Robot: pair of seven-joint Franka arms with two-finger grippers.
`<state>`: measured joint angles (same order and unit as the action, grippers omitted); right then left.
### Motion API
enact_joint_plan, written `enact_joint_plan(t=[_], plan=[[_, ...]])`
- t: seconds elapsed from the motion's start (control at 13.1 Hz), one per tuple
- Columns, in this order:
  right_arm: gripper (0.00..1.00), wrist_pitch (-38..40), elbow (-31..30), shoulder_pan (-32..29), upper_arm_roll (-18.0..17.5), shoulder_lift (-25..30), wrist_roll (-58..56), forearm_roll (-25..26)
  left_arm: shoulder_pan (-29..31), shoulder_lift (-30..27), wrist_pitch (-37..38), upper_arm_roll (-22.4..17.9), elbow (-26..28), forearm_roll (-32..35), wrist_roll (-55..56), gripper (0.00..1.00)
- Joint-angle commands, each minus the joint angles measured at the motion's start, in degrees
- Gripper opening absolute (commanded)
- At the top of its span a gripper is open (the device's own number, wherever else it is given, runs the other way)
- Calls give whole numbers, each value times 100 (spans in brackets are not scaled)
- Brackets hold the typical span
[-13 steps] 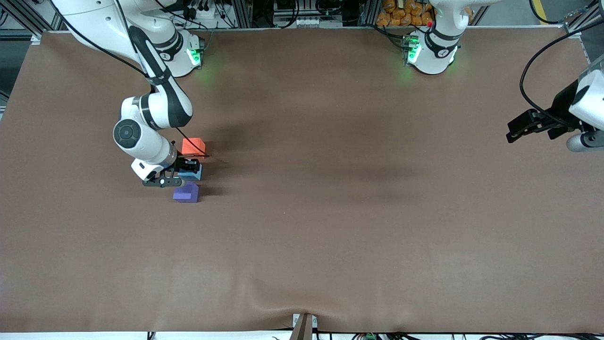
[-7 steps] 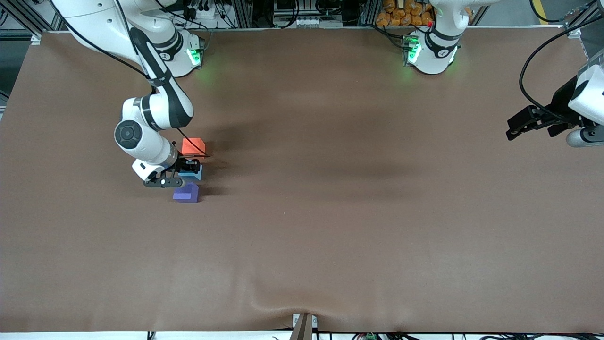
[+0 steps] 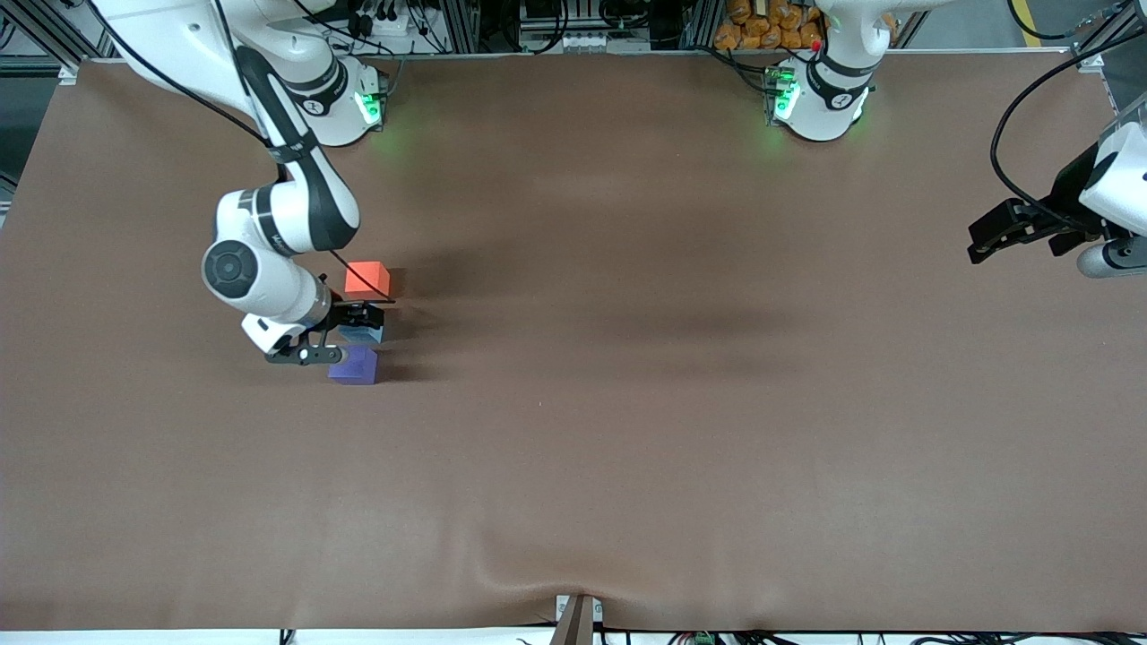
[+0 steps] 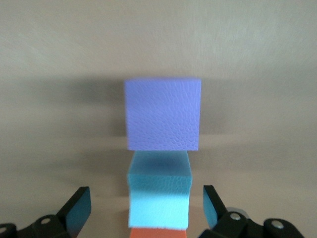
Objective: Place blue block between orange and purple blocks
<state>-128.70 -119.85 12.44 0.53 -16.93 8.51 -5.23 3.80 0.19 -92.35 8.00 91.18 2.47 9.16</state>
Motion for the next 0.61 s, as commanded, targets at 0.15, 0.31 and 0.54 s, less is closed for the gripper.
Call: enact_joint_plan(t=[0.15, 0.31, 0.54], plan=[[100, 2536, 2205, -329, -88, 76, -51, 4, 69, -150, 103, 79, 67, 96, -64, 100], [100, 3392, 3191, -539, -97, 40, -139, 22, 60, -142, 60, 70, 50, 69, -64, 100], [100, 4123, 3871, -777, -114, -3, -130, 13, 68, -142, 33, 79, 41, 52, -64, 100]])
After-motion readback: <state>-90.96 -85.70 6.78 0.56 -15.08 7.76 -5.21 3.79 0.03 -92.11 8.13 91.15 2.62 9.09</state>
